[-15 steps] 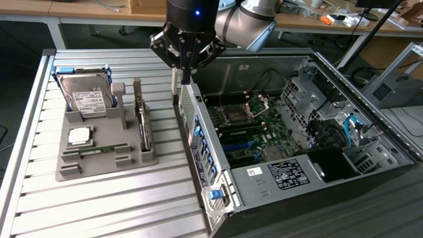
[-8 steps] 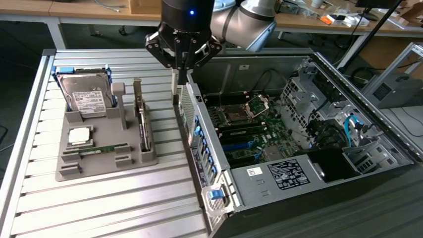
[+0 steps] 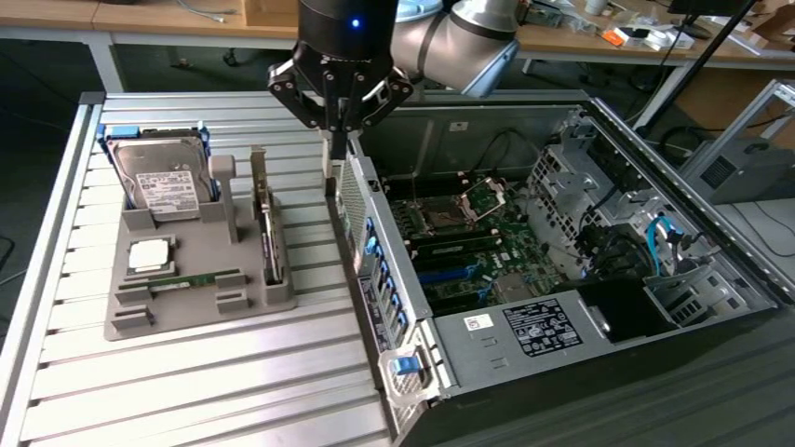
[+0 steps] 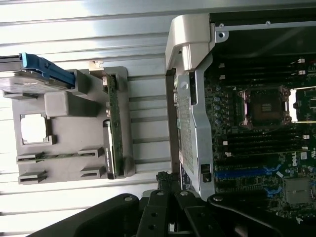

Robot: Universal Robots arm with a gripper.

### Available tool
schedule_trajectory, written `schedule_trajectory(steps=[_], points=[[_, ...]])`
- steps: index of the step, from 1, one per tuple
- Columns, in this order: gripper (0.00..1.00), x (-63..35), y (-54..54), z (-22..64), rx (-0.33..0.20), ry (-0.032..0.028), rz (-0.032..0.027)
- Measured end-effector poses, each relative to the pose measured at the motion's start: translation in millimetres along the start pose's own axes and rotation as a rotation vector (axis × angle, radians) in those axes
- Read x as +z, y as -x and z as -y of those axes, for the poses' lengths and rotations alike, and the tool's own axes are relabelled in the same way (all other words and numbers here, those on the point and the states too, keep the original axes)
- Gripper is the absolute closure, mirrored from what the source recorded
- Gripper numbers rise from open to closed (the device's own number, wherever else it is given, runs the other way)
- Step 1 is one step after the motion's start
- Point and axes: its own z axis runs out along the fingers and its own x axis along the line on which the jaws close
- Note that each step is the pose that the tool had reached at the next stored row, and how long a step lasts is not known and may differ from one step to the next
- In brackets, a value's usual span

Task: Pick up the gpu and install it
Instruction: 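Reach for the gpu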

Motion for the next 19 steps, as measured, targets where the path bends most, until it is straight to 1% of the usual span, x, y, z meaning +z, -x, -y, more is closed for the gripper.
schedule_trajectory(steps=[19], points=[[0.89, -0.2, -7.9, 0.6, 0.0, 0.0, 0.0]])
